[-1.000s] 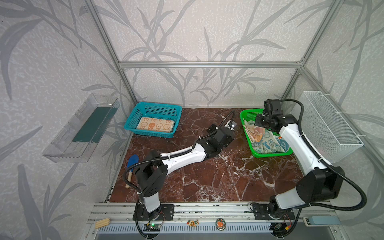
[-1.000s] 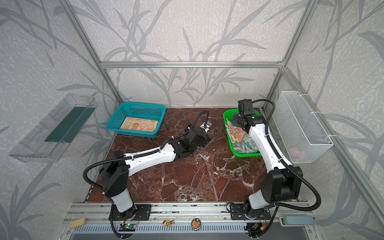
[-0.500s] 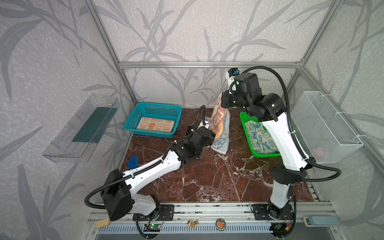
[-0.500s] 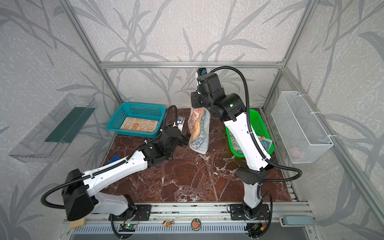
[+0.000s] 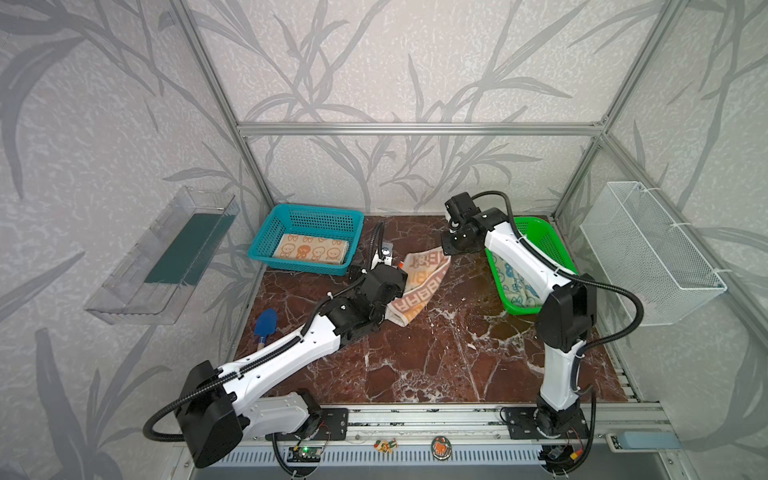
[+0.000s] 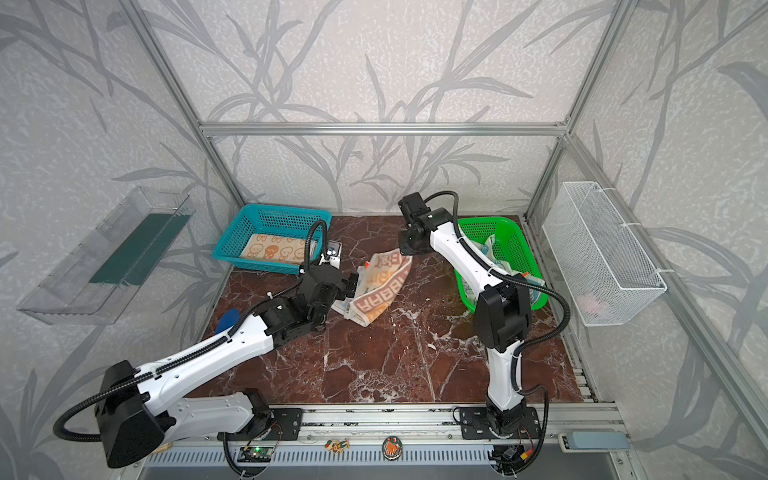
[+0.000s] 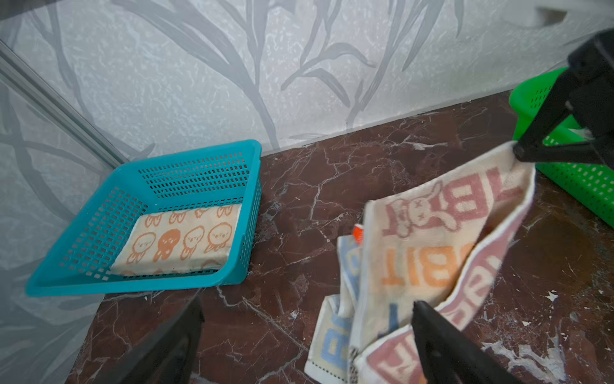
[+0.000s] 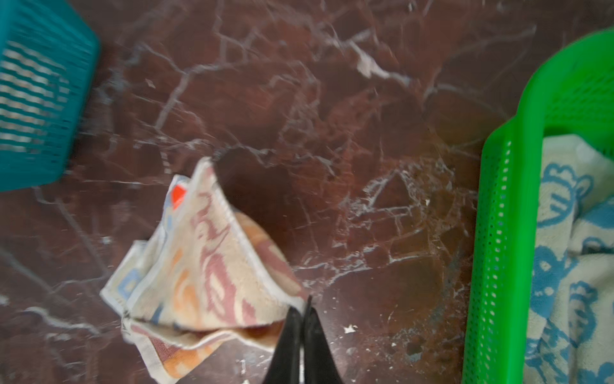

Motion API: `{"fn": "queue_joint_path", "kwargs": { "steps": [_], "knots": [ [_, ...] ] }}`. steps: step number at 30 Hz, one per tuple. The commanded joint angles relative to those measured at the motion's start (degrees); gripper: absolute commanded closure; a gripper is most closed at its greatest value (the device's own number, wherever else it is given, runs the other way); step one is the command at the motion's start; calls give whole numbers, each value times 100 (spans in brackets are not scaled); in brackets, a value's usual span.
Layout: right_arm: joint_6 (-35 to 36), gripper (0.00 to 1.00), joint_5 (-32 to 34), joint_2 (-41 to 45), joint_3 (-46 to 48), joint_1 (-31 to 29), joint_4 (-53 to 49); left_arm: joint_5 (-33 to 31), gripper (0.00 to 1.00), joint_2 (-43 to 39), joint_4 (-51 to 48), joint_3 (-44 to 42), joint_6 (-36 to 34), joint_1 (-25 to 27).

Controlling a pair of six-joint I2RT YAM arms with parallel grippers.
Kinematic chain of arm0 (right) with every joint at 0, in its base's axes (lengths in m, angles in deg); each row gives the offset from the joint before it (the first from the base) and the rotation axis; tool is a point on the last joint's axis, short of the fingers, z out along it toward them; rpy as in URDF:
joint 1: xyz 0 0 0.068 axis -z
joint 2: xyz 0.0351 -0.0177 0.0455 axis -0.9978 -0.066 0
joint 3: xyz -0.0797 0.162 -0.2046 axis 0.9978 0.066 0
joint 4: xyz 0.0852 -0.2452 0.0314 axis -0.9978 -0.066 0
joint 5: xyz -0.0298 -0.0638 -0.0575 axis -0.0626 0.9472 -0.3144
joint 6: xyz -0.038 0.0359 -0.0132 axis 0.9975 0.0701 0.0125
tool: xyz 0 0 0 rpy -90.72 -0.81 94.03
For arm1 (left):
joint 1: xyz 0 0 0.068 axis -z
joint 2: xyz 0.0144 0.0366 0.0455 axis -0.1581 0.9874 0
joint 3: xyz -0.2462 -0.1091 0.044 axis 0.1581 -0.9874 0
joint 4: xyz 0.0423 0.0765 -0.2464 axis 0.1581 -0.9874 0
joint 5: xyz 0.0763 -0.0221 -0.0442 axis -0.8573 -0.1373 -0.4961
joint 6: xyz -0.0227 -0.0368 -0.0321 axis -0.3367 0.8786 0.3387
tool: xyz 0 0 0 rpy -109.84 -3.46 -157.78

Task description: Fold and stack the towels

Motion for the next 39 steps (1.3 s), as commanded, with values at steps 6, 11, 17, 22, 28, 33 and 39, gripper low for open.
{"fn": "queue_joint_path", "kwargs": {
  "steps": [6,11,17,22,28,33,39],
  "knots": [
    [248,35,-418,421,593,318,531,357,1,800,-67,26,444,-179],
    [254,18,-967,840,1253,169,818,553,1,980,-263,63,1035,-264],
    [339,17,-1119,438,1440,-425,994,1131,1,680,-488,-174,1942,-652],
    [163,16,-1243,211,1602,-410,1215,2103,1,750,-705,-196,2343,-885],
    [198,16,-1459,-174,1559,-167,1220,2490,1,1114,-1028,-67,2474,-909],
    [256,15,-1741,-548,1371,-207,1232,2990,1,1337,-908,-125,2915,-988],
    [319,13,-1827,-805,1195,-495,1169,3617,1,1523,-807,-116,3288,-1318]
  ]
}}
